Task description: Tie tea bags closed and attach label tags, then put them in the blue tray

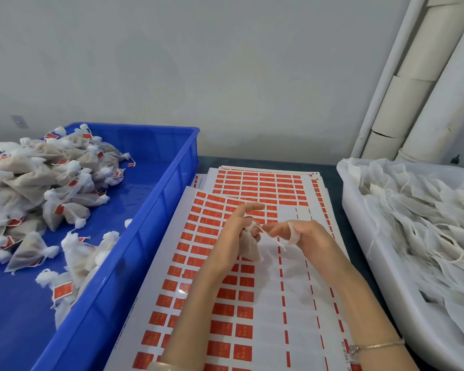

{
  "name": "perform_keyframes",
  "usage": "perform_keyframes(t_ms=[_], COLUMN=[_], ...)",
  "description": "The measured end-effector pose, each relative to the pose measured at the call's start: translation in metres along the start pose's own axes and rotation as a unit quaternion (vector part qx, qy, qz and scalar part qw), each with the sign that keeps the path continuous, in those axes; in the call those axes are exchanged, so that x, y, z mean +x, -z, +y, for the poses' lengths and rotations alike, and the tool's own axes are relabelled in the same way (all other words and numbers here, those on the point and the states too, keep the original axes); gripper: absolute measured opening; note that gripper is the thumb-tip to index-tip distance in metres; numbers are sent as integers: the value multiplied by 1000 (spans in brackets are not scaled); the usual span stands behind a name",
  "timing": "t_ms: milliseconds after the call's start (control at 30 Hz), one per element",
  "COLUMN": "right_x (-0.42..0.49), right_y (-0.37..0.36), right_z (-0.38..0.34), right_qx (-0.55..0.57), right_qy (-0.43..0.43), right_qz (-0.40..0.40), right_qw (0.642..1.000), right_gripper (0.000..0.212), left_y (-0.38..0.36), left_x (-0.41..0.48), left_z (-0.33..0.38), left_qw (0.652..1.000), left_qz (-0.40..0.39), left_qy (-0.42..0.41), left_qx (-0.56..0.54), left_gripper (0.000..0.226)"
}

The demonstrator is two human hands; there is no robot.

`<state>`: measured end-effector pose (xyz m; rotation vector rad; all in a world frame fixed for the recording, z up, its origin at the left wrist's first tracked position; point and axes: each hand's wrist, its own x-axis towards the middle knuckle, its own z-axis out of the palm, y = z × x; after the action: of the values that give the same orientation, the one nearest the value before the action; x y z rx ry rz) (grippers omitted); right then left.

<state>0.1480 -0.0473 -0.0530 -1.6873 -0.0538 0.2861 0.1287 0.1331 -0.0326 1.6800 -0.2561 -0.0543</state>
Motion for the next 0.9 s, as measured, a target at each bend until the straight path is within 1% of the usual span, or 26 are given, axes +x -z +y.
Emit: perform_keyframes(t_ms=[33,67,100,133,167,200,233,267,333,467,600,700,800,900], right_x=[-3,-8,-12,-13,-13,-14,-19,-25,-28,-27,-26,-26,-24,-17], right_y=[0,-1,-2,-1,-4,-8,-10,-9,-8,-7,-3,-1,3,10], right_z=[4,6,7,5,-4,-10,-14,-12,-12,-17,-13,-15,-13,-9], right_qx=[4,-4,7,35,69,76,79,99,129,165,188,162,158,177], right_qy=[-1,17,34,30,8,9,23,35,60,95,96,96,76,58], right_qz=[-27,-45,-45,-33,-20,-11,-23,-44,-68,-63,-14,-1,74,159], right_qw=[1000,999,998,998,997,997,996,994,987,980,977,982,982,970], right_gripper=[29,29,26,28,35,43,47,47,45,39,36,34,27,17], left_y=[1,4,6,5,2,-1,-4,-4,-3,-2,-2,-2,-1,-1], left_x=[4,7,7,8,9,10,8,5,2,3,2,2,2,2], left_z=[0,-1,-2,-1,-2,-3,-4,-7,-12,-16,-19,-20,-19,-17], left_qw=[1000,1000,999,998,998,999,1000,1000,1000,999,998,997,996,996], left_qz=[-4,-15,-29,-35,-25,-10,-5,-7,-10,-14,-15,11,48,61], left_qy=[9,15,30,48,54,48,30,9,-17,-35,-53,-61,-65,-64], left_qx=[5,-2,-12,-18,-17,-13,-5,-1,-2,10,39,47,38,23], left_gripper=[32,30,29,27,22,16,18,25,28,15,9,3,1,1])
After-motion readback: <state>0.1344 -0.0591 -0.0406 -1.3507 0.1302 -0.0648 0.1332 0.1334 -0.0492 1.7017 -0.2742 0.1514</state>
